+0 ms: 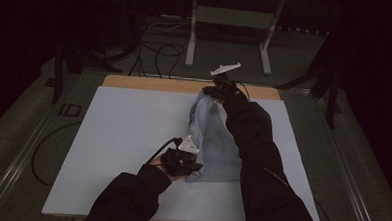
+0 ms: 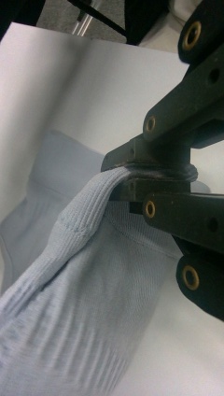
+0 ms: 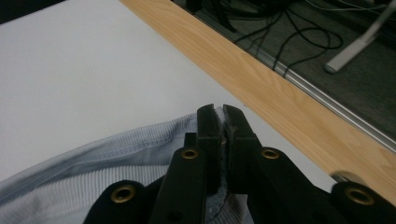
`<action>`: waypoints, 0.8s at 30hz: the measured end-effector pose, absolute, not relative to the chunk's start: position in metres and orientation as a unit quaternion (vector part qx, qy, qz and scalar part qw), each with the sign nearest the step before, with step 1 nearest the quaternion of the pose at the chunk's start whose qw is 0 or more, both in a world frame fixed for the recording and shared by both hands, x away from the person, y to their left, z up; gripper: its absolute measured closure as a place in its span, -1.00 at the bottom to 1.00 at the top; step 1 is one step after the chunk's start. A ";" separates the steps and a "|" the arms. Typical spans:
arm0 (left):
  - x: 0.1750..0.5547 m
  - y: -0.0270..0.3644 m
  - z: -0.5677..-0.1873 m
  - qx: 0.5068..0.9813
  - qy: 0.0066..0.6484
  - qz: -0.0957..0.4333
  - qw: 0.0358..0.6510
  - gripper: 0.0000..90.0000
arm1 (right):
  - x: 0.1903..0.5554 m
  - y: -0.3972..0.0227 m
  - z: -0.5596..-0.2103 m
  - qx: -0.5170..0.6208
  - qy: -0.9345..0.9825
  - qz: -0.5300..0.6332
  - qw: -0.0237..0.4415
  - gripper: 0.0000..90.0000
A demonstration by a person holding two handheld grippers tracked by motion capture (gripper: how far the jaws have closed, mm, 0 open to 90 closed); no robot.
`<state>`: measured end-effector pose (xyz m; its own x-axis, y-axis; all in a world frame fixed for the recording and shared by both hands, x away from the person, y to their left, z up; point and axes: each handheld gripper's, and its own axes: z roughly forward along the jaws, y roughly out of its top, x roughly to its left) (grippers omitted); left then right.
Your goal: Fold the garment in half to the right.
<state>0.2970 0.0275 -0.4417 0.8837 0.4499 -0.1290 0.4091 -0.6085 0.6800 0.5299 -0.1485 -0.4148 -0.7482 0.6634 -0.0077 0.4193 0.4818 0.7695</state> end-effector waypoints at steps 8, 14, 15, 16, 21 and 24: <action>0.297 0.006 -0.441 0.902 0.224 0.024 0.368 0.92 | 0.530 -0.170 -0.417 0.333 0.843 0.394 0.155 0.95; 0.298 -0.007 -0.441 0.904 0.216 0.020 0.367 0.92 | 0.531 -0.183 -0.418 0.340 0.839 0.395 0.157 0.94; 0.298 -0.010 -0.441 0.907 0.212 0.020 0.364 0.92 | 0.531 -0.183 -0.418 0.340 0.839 0.395 0.157 0.94; 0.297 -0.013 -0.441 0.907 0.211 0.020 0.365 0.92 | 0.532 -0.185 -0.419 0.341 0.839 0.393 0.158 0.94; 0.299 -0.025 -0.443 0.910 0.206 0.021 0.359 0.92 | 0.535 -0.192 -0.425 0.348 0.837 0.393 0.156 0.94; 0.300 -0.033 -0.448 0.912 0.205 0.019 0.354 0.92 | 0.535 -0.195 -0.430 0.351 0.837 0.389 0.156 0.94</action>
